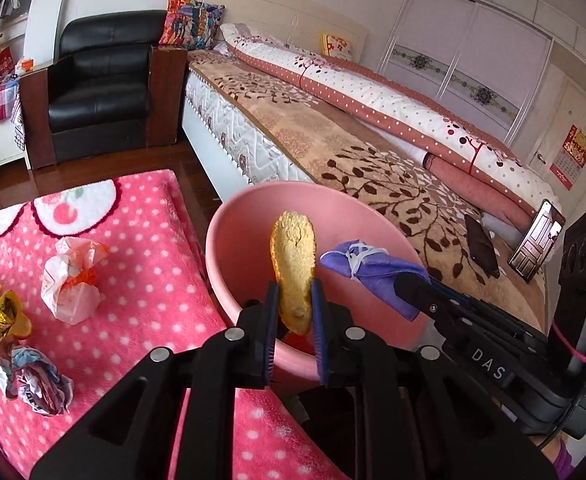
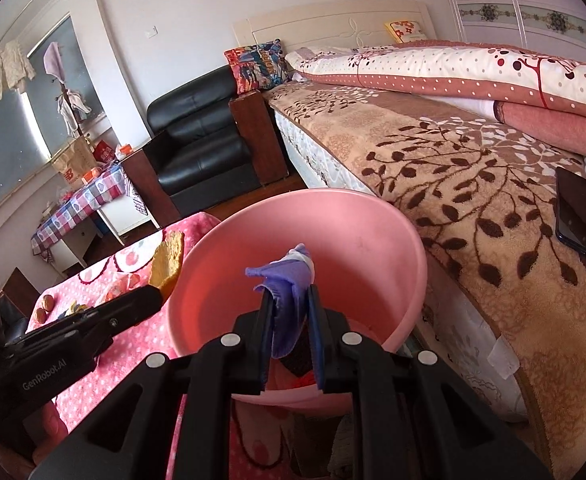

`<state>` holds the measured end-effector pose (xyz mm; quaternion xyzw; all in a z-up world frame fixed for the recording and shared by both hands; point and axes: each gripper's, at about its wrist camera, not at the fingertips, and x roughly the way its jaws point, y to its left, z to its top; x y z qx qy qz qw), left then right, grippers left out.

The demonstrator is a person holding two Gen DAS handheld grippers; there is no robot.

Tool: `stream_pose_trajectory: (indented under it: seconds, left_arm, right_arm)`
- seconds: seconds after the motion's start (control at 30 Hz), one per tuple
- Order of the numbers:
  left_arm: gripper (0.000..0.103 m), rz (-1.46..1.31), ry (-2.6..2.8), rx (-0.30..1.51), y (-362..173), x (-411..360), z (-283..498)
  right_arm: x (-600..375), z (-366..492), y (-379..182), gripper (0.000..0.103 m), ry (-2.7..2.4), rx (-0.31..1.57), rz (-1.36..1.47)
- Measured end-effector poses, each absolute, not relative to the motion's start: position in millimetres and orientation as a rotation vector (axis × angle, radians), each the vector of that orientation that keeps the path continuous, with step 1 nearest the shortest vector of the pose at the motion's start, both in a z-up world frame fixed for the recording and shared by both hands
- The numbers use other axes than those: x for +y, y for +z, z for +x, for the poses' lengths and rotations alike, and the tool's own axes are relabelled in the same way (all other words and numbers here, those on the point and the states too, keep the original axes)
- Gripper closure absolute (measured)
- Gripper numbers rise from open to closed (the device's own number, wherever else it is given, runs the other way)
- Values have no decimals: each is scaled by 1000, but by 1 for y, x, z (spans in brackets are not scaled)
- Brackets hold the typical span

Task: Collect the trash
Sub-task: 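Open both tools to drop the sponge and cloth into the bucket, then move both open tools back toward the table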

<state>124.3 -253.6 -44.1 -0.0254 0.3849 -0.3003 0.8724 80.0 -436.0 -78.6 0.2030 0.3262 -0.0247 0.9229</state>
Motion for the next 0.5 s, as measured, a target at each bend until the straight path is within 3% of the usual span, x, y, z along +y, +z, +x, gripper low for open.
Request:
stream_pose_trajectory:
  seconds: [0.07,0.1,0.17,0.5]
  left_arm:
    - [82,-43,-632,803,-43,-255,124]
    - [74,-31,-622,792,-42,-255,123]
    - [69,-36,-609,780,-40,-255,123]
    - [69,-63,-637,724,-23,-243,110]
  right_arm:
    - [-437,81,-79,71,-52,667,416]
    - [-438,80,-79,69,-52,663,416]
    - [-439,79,-80,65,-50,660,422]
    - [-429,63,-66,60,-37,623,422]
